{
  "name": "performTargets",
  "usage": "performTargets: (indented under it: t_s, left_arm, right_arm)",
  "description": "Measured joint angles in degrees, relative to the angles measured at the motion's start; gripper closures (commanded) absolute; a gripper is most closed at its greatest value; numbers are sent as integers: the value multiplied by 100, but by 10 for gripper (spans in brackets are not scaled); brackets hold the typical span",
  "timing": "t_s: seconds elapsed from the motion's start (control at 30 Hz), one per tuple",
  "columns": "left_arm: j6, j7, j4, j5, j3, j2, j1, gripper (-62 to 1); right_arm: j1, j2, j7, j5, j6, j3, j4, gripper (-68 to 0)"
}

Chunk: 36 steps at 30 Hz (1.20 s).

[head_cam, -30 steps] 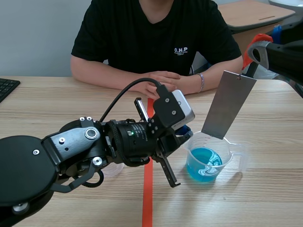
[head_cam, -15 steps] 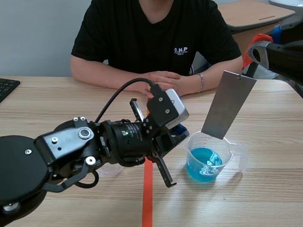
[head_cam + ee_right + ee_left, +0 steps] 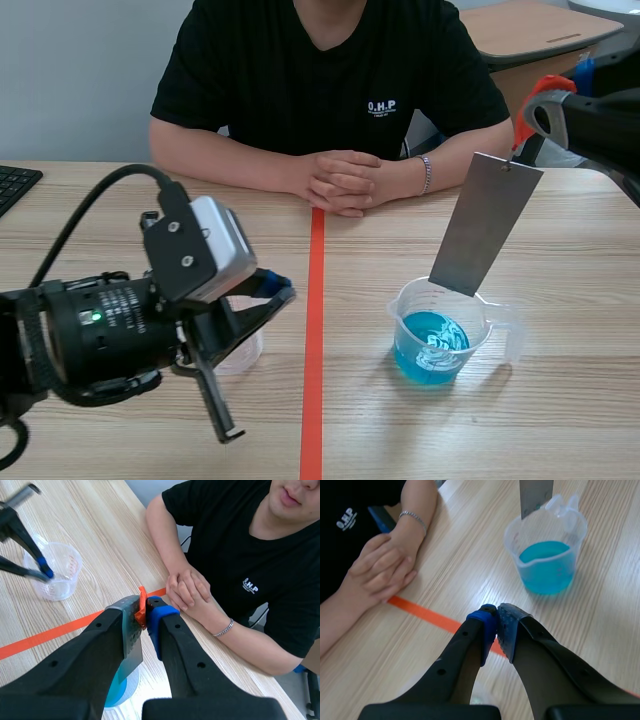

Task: Do the redox reaction experiment.
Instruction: 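Lower the plate into the blue solution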

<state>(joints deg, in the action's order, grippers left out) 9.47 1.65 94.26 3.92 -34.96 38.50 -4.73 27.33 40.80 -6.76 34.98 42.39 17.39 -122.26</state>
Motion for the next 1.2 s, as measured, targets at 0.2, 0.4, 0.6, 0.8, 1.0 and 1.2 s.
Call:
performTargets:
  t_s: [0.2, 0.4, 0.6, 0.8, 1.0, 1.2]
  left_arm:
    - [-155, 334, 339, 0, 1182, 531, -1434, -43]
    - [-605, 341, 339, 48, 2369, 544, -2813, -43]
    - [-739, 422, 334, 280, 3532, 162, -4107, -43]
    - [-1082, 389, 334, 280, 4155, -535, -4981, -43]
    - [-1143, 199, 278, 280, 4201, -1174, -5438, -43]
    - [-1163, 107, 184, 280, 4197, -1499, -5558, -43]
  right_arm:
    - [0, 0, -2, -118, 0, -258, 20, -15]
    - [0, 0, 214, -516, 0, -479, 273, -15]
    - [-2, 0, 776, -1060, 0, -793, 713, -15]
    - [-273, -17, 1228, -1657, 0, -1314, 1204, -15]
    - [-590, -20, 1781, -2288, 0, -1851, 1803, -15]
    - [-813, -192, 2337, -2828, -11, -2107, 2225, -15]
